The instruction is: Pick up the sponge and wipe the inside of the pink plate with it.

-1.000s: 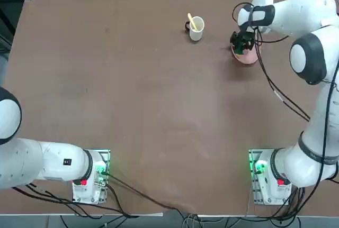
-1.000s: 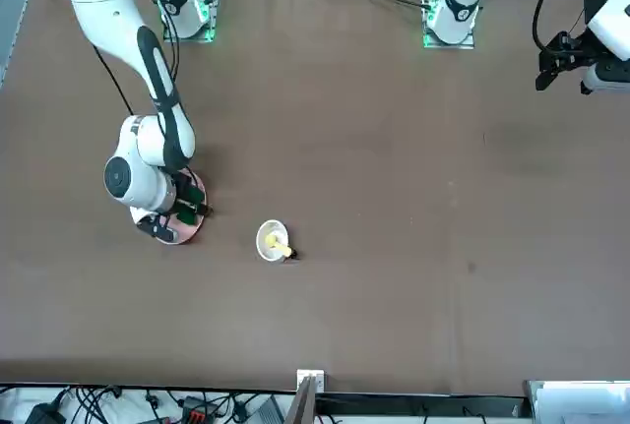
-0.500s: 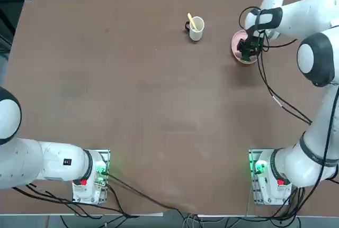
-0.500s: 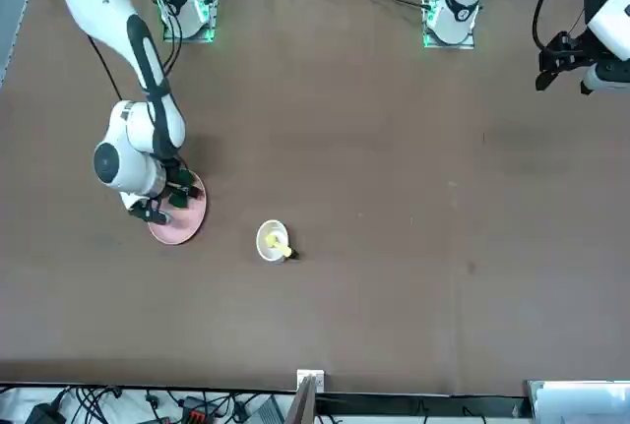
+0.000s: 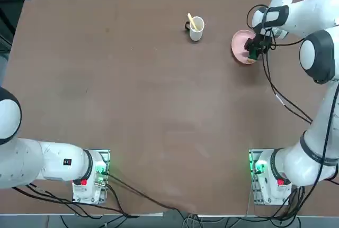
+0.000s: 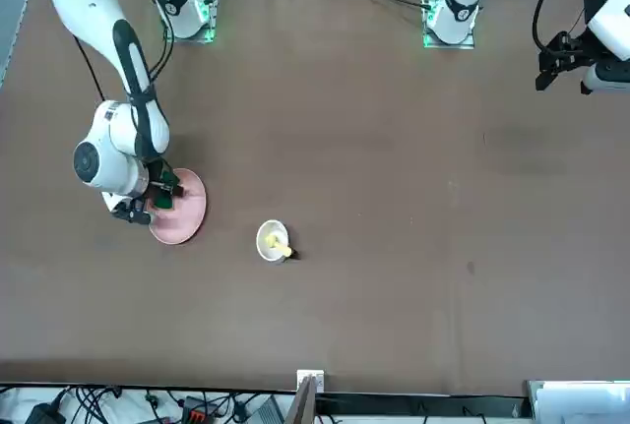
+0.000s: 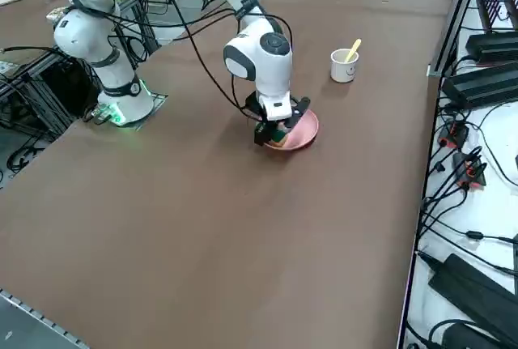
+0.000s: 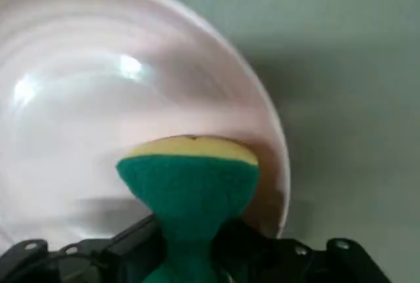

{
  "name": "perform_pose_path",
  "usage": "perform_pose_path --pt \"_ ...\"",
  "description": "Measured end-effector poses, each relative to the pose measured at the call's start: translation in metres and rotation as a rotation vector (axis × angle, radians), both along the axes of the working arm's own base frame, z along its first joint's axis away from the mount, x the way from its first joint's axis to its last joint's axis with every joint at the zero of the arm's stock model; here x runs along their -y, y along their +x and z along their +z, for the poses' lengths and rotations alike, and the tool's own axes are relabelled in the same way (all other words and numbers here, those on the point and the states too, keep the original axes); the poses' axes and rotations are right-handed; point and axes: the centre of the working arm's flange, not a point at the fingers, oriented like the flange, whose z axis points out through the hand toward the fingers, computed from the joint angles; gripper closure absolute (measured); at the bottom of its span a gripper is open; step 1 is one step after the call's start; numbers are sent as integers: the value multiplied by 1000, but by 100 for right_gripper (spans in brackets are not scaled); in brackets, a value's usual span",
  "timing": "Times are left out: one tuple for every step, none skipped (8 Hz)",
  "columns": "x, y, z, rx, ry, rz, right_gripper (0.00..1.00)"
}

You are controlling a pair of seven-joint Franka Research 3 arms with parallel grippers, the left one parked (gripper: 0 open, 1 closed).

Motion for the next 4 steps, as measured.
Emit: perform_pose_path --pt "0 9 4 19 -2 2 62" --pt "-2 22 8 41 -5 8 62" --pt "-7 34 11 61 -7 17 62" --pt "-14 43 12 75 -2 13 62"
